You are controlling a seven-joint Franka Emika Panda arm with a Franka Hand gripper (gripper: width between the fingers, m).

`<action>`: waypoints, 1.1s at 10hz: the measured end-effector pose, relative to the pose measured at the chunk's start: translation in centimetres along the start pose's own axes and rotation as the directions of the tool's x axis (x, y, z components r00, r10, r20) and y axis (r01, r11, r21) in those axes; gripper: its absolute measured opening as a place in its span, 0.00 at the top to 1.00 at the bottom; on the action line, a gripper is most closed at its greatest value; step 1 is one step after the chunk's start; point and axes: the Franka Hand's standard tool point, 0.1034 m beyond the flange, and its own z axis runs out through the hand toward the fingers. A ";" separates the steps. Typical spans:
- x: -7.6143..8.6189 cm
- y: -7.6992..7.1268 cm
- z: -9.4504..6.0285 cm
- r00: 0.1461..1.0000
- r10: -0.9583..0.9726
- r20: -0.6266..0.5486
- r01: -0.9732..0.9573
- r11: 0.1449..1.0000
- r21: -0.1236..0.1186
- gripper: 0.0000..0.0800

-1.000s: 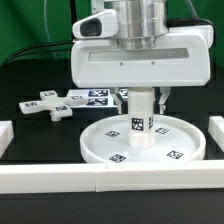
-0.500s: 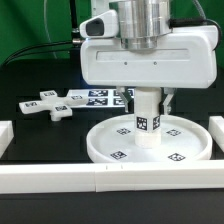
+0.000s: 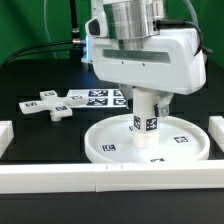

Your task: Assemble round table

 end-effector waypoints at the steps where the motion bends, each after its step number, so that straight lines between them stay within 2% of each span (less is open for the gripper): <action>1: 0.0 0.0 0.0 1.000 -0.017 0.000 0.017 1.000 0.000 0.24; 2: 0.0 -0.2 -0.1 0.990 -0.141 -0.002 0.141 0.990 0.000 0.24; 4: -0.5 -1.4 -0.5 0.978 -0.207 0.001 0.207 0.978 0.006 0.19; 6: -0.5 -1.2 -0.3 0.950 -0.311 0.002 0.311 0.950 0.005 0.19; 9: -0.5 -1.2 -0.4 0.860 -0.510 0.002 0.510 0.860 0.003 0.19; 10: -0.5 -1.6 -0.8 0.815 -0.580 0.006 0.580 0.815 -0.001 0.19; 11: -0.7 -1.8 -1.3 0.811 -0.585 0.004 0.585 0.811 0.002 0.19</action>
Offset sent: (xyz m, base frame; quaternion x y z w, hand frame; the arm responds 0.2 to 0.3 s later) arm 0.0082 0.0169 0.0191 -0.0206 0.0004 -0.0971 0.9951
